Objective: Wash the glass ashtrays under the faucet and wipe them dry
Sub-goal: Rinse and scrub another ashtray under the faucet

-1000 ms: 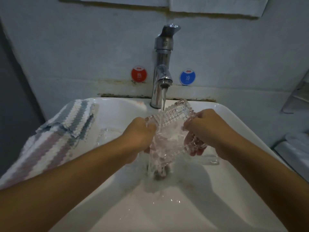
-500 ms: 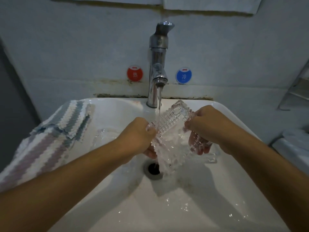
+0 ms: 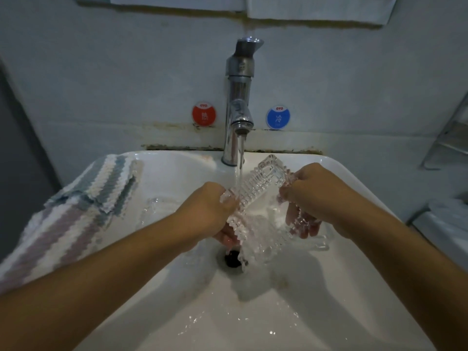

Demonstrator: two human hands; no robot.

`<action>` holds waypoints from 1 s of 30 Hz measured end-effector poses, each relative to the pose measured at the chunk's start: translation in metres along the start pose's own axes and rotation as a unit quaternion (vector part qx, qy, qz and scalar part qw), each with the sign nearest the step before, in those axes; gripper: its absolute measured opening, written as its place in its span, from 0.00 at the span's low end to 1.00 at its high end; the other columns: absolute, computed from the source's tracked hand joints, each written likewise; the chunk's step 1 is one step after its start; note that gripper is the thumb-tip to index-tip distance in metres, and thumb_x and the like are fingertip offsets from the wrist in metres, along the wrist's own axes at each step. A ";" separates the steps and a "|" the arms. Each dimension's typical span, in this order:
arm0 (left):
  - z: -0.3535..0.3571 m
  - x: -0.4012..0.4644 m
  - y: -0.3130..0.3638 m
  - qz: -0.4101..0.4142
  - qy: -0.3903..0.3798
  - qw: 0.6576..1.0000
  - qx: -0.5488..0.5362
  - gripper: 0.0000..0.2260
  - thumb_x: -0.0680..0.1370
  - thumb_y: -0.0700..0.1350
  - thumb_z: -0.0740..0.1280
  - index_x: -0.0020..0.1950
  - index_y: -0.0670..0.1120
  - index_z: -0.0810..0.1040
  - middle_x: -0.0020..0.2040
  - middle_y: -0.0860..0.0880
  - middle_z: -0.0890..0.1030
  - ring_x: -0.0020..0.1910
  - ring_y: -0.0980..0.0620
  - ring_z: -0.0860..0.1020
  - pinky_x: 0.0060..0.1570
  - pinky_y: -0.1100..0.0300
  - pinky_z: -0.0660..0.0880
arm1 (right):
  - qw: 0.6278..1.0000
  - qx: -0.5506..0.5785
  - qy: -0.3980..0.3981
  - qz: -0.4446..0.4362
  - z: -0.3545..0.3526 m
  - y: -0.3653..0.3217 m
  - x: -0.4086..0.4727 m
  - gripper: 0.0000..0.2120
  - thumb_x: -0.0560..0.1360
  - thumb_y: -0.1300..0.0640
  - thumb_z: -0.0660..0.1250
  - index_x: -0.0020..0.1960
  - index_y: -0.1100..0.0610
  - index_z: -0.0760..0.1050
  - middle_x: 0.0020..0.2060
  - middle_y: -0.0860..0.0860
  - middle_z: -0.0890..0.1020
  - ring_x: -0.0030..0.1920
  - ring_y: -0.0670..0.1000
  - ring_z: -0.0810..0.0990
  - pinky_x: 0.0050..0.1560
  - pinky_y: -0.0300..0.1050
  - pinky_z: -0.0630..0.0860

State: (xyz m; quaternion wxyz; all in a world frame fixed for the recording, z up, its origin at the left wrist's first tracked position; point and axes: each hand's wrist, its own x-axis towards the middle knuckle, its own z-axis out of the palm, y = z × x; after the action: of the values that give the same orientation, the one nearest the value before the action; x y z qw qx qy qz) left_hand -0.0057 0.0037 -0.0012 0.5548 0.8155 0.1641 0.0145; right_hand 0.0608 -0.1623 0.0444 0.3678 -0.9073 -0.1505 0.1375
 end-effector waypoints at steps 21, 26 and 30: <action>0.006 -0.002 -0.003 0.012 0.032 0.999 0.004 0.08 0.83 0.41 0.62 0.51 0.39 0.79 0.44 0.41 0.84 0.35 0.44 0.85 0.40 0.49 0.84 | 0.999 -0.022 0.029 -0.017 0.005 0.002 0.001 0.06 0.81 0.63 0.63 0.52 0.64 0.78 0.34 0.60 0.85 0.19 0.51 0.78 0.24 0.39 0.73; 0.003 -0.003 -0.004 0.012 0.036 0.999 0.003 0.07 0.83 0.44 0.63 0.55 0.40 0.75 0.47 0.42 0.84 0.30 0.48 0.83 0.33 0.53 0.83 | 0.998 -0.014 0.044 -0.034 0.008 0.001 0.000 0.06 0.81 0.60 0.64 0.51 0.62 0.79 0.35 0.59 0.85 0.20 0.50 0.78 0.24 0.38 0.72; 0.003 -0.001 -0.004 0.015 0.076 0.996 0.035 0.06 0.85 0.43 0.58 0.58 0.43 0.71 0.50 0.43 0.80 0.38 0.48 0.80 0.37 0.54 0.80 | 0.996 -0.013 0.072 -0.049 0.012 0.003 0.001 0.08 0.82 0.58 0.63 0.50 0.60 0.79 0.36 0.58 0.85 0.23 0.50 0.79 0.23 0.38 0.72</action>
State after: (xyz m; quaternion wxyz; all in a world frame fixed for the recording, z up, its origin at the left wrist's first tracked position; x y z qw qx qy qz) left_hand -0.0067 0.0020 -0.0056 0.5112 0.8335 0.1939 0.0794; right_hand 0.0583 -0.1563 0.0335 0.3718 -0.9112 -0.1698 0.0517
